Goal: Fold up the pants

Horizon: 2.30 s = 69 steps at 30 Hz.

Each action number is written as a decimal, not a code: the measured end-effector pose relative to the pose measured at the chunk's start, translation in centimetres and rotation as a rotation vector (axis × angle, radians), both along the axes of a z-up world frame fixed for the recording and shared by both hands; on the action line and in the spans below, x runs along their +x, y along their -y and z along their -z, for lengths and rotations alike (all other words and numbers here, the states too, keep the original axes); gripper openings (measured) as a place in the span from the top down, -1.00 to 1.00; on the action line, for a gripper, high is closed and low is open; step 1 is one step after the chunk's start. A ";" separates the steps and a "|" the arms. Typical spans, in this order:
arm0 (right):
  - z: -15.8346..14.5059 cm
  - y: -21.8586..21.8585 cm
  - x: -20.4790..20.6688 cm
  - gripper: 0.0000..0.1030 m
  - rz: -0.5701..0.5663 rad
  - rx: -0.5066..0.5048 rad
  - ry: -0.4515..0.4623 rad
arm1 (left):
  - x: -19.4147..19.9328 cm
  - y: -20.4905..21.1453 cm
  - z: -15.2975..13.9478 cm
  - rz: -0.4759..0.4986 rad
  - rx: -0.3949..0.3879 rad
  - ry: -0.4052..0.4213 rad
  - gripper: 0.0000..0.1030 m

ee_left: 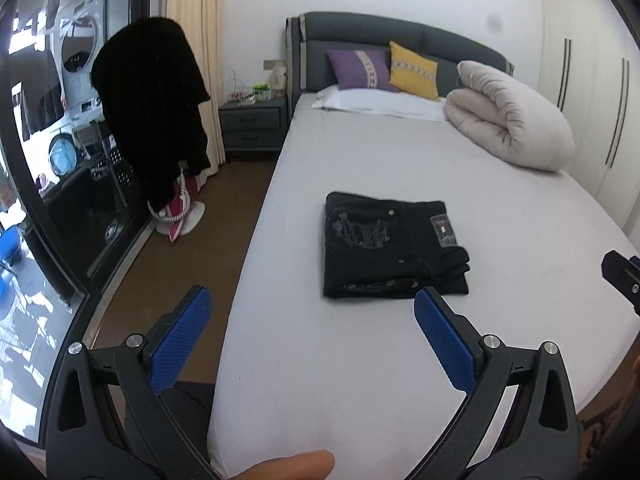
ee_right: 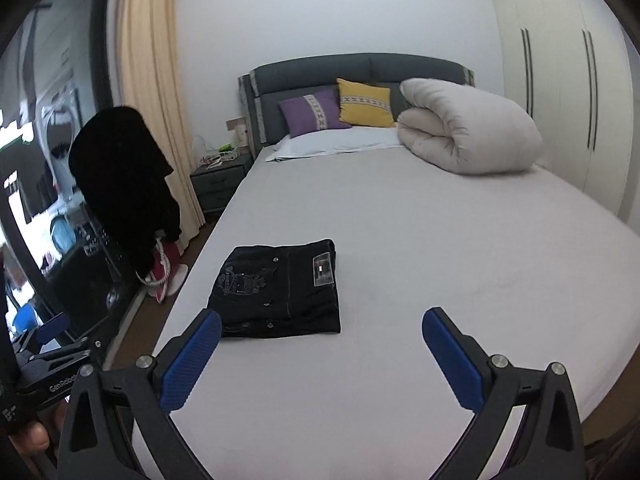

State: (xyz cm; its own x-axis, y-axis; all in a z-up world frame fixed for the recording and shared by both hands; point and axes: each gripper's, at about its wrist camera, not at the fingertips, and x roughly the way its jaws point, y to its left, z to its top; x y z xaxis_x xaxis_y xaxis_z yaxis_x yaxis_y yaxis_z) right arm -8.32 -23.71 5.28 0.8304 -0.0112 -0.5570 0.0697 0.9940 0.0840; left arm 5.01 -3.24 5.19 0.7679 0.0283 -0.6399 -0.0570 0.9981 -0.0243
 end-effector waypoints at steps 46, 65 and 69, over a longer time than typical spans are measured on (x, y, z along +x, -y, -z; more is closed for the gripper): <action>2.7 -1.4 0.9 -1.00 -0.035 -0.015 -0.089 | 3.5 0.3 4.9 0.002 -0.010 -0.085 -1.00; 3.3 -1.4 1.1 -1.00 -0.043 -0.016 -0.098 | 3.4 0.7 5.7 0.002 -0.015 -0.093 -1.00; 3.3 -1.4 1.1 -1.00 -0.042 -0.015 -0.099 | 3.5 0.6 5.8 0.004 -0.017 -0.093 -1.00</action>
State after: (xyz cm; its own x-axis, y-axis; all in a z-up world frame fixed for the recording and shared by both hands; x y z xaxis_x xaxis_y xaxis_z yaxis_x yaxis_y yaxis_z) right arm -7.22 -22.33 2.01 0.7711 0.0136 -0.6366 0.0348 0.9974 0.0634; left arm 8.48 -3.83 -0.59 0.7050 0.0141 -0.7091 -0.0557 0.9978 -0.0356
